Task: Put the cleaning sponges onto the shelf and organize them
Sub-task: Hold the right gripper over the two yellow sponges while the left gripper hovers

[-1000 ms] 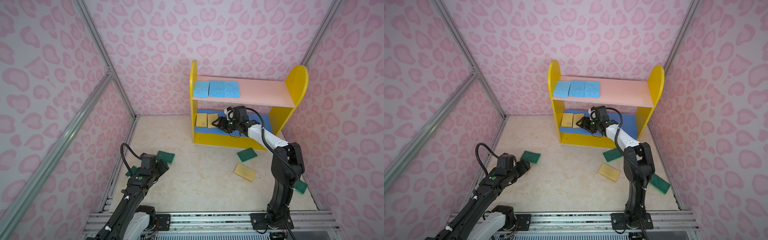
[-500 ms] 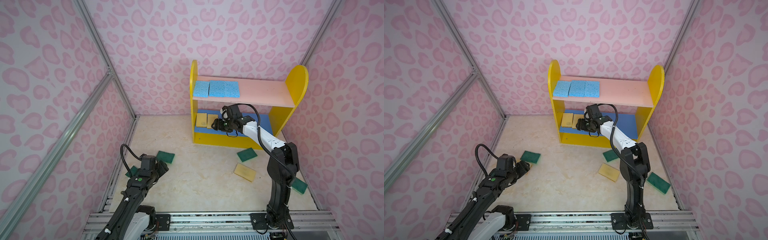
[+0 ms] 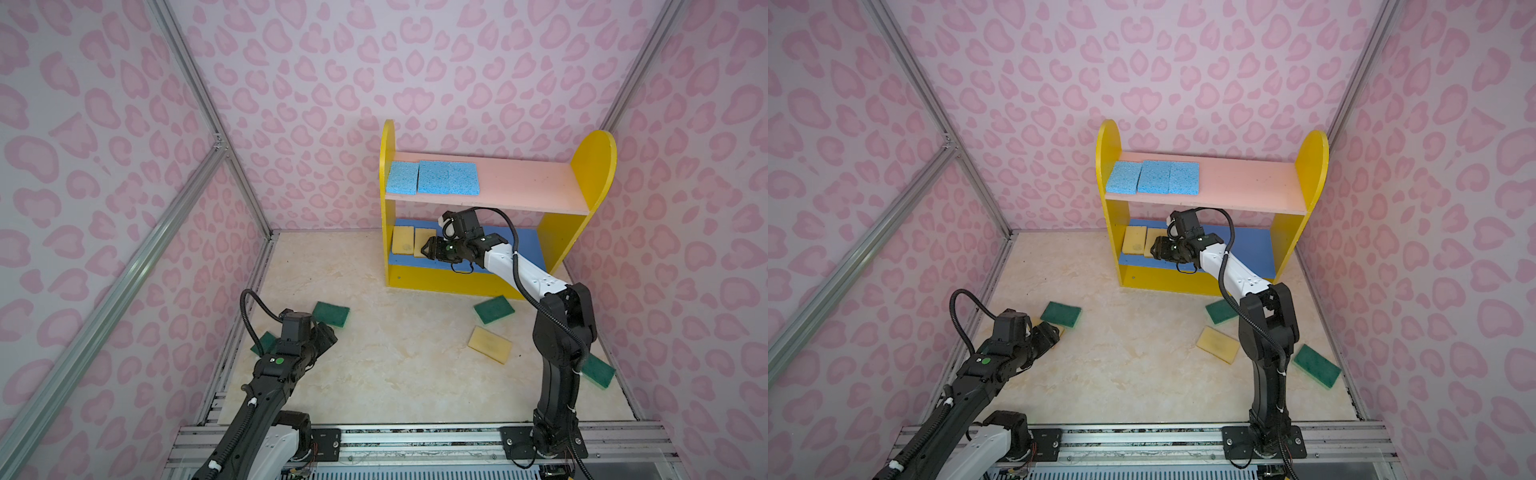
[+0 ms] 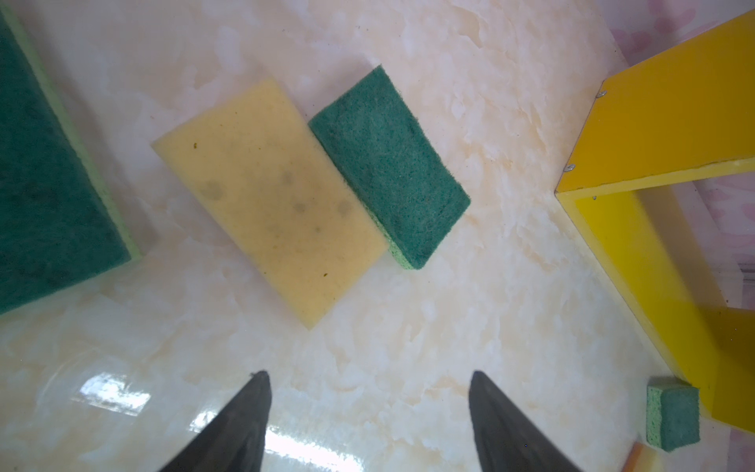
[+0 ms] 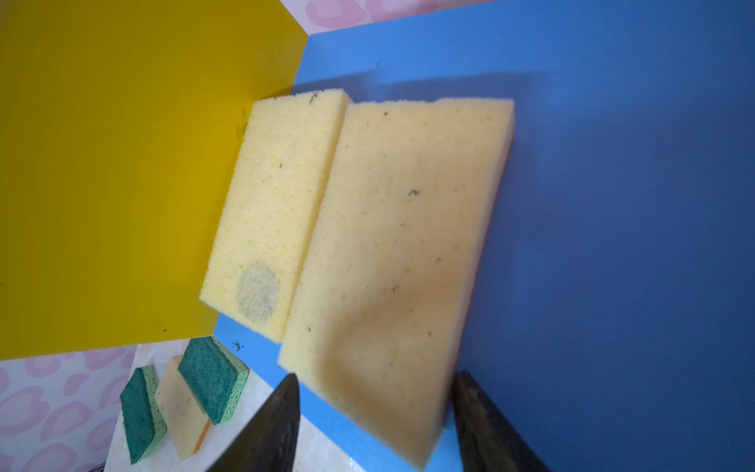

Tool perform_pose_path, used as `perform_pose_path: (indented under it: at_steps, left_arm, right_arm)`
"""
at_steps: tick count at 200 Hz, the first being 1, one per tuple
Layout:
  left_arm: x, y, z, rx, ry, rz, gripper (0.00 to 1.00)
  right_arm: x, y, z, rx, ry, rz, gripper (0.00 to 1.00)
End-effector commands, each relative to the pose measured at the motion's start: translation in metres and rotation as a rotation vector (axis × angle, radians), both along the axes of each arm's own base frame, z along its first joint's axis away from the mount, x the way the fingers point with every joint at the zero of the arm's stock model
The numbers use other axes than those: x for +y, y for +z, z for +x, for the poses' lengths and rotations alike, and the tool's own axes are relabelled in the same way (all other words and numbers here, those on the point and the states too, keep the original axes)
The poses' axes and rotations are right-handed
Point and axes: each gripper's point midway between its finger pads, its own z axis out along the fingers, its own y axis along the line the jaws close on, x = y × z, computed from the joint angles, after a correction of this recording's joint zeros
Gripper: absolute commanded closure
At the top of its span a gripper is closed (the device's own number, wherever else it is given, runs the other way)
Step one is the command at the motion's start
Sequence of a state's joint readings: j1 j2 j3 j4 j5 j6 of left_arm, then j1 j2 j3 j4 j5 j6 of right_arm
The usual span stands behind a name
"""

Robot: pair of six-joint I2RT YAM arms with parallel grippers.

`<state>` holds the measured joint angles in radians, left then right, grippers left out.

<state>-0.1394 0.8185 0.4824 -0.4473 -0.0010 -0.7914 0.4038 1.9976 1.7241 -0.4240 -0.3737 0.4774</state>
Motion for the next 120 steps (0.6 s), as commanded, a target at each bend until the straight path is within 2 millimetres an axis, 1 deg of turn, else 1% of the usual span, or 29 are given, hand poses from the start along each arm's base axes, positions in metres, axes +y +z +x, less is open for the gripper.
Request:
perform_pose_path:
  at_steps: [1, 33, 71, 120]
  left_arm:
    - [0.004, -0.003, -0.003, 0.01, 0.008, 0.02, 0.23]
    - [0.005, -0.004, -0.004, 0.011, 0.012, 0.021, 0.23]
    - [0.011, -0.012, -0.007, 0.059, 0.027, 0.05, 0.23]
    - [0.026, -0.019, -0.016, 0.084, 0.1, 0.095, 0.37]
  right_arm:
    - [0.005, -0.006, 0.0, 0.024, 0.012, 0.037, 0.41]
    - [0.005, -0.002, 0.002, 0.018, 0.014, 0.079, 0.42]
    - [-0.005, 0.0, 0.002, 0.015, -0.014, 0.078, 0.33]
    - [-0.011, 0.016, -0.011, -0.026, -0.021, 0.109, 0.32]
